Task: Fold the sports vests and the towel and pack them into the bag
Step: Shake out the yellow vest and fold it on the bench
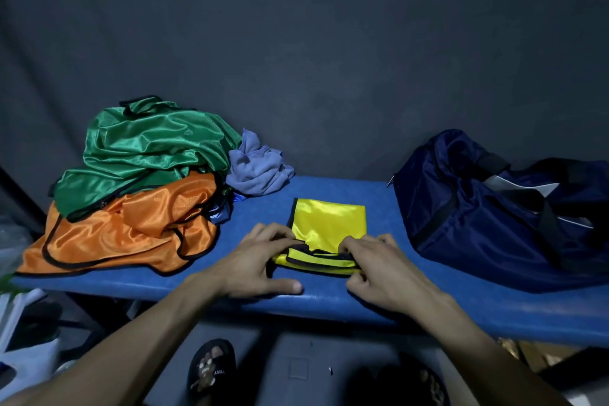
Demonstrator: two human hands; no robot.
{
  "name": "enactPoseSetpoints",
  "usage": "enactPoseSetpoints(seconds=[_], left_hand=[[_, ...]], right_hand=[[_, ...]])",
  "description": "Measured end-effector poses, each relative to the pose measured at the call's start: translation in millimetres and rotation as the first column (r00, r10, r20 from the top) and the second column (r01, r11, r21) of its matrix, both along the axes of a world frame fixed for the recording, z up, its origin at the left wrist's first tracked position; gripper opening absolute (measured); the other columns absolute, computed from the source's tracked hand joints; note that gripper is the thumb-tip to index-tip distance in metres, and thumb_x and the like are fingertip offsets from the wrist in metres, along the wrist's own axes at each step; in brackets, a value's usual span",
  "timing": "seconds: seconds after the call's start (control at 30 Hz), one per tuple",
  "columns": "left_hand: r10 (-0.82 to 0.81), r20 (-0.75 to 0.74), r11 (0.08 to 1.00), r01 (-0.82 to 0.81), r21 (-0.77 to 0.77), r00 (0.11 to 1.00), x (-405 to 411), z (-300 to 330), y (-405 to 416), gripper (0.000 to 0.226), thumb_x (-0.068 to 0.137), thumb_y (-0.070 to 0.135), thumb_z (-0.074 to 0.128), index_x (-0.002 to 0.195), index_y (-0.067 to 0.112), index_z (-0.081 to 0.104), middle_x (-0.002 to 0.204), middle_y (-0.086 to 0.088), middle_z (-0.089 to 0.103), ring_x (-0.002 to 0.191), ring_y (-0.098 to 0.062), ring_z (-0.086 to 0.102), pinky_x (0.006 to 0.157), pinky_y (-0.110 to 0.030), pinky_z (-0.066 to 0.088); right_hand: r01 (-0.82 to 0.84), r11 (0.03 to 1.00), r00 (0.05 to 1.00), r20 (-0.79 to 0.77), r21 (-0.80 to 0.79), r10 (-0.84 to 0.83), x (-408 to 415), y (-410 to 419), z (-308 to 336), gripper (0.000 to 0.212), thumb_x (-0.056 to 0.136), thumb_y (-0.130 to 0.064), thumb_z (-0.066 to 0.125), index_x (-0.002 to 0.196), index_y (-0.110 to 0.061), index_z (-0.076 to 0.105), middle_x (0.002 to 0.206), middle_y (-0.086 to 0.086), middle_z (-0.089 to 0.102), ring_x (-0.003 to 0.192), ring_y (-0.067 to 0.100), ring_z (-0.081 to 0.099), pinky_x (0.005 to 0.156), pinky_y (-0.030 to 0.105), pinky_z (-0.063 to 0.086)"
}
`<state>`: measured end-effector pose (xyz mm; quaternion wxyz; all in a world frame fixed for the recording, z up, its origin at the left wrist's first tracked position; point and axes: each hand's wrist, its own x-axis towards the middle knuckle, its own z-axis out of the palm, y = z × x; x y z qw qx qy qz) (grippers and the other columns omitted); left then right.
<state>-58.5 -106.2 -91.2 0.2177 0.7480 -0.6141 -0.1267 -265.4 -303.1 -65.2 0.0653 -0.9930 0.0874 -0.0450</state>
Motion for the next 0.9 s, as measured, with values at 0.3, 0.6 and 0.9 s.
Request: enactPoseSetpoints(seconds=[0.3, 0.6, 0.9], left_hand=[[0.078, -0.505, 0.988, -0.133, -0.075, 0.860, -10.5, -0.9, -28.6, 0.042, 0.099, 0.056, 0.053, 0.084, 0.024, 0.075, 0.085, 0.012, 0.075, 0.081, -0.010, 0.070, 0.081, -0.038, 0.055], [0.347, -0.492, 0.928, -0.370, 0.054, 0.799, -6.7, 6.3, -55.2, 0.057, 0.101, 0.060, 0.039, 0.060, 0.024, 0.022, 0.051, 0.012, 0.021, 0.047, -0.008, 0.023, 0.058, -0.034, 0.022], [0.502, -0.287, 0.860, -0.506, 0.066, 0.816, -6.2, 6.2, -63.5, 0.053, 0.102, 0.057, 0.041, 0.068, 0.016, 0.037, 0.063, 0.003, 0.042, 0.060, -0.015, 0.043, 0.057, -0.035, 0.030]], right_hand=[[0.246, 0.778, 0.963, -0.056, 0.578, -0.262, 3.6, -25.1, 16.4, 0.018, 0.090, -0.032, 0.040, 0.094, -0.025, 0.056, 0.079, 0.000, 0.054, 0.071, 0.012, 0.047, 0.063, 0.035, 0.034], [0.323, 0.866, 0.939, -0.019, 0.382, -0.343, 39.3, -40.6, 2.4, 0.027, 0.103, -0.023, 0.029, 0.097, -0.020, 0.055, 0.085, 0.000, 0.057, 0.086, 0.021, 0.053, 0.083, 0.036, 0.031], [0.316, 0.919, 0.940, 0.051, 0.235, -0.336, 63.2, -51.6, -21.8, 0.046, 0.091, -0.040, 0.018, 0.097, -0.021, 0.060, 0.094, -0.007, 0.047, 0.097, 0.015, 0.041, 0.085, 0.035, 0.029]])
